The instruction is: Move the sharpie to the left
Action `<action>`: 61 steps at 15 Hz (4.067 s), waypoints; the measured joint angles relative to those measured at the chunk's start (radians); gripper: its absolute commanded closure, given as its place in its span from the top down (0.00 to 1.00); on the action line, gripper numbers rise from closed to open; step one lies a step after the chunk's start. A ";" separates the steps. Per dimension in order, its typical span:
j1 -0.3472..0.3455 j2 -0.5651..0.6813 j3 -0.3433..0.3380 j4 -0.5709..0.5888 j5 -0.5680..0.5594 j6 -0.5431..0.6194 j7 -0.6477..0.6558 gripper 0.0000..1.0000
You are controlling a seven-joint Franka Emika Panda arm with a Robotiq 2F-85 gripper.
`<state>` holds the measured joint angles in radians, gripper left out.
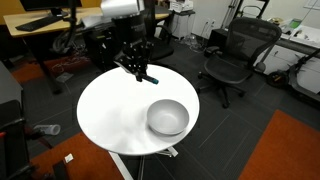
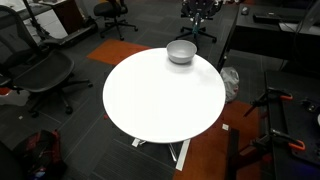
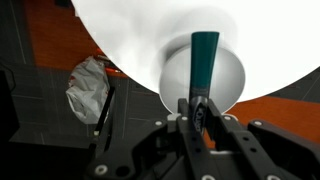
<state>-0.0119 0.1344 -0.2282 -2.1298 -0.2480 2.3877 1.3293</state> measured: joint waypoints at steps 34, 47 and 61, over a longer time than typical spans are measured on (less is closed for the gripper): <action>0.006 0.171 0.060 -0.387 -0.042 0.472 0.128 0.05; 0.085 0.256 0.003 -0.294 0.049 0.474 0.106 0.95; 0.141 -0.046 -0.020 -0.292 -0.067 0.170 0.104 1.00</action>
<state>0.1296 0.0886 -0.2480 -2.4222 -0.3148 2.5578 1.4334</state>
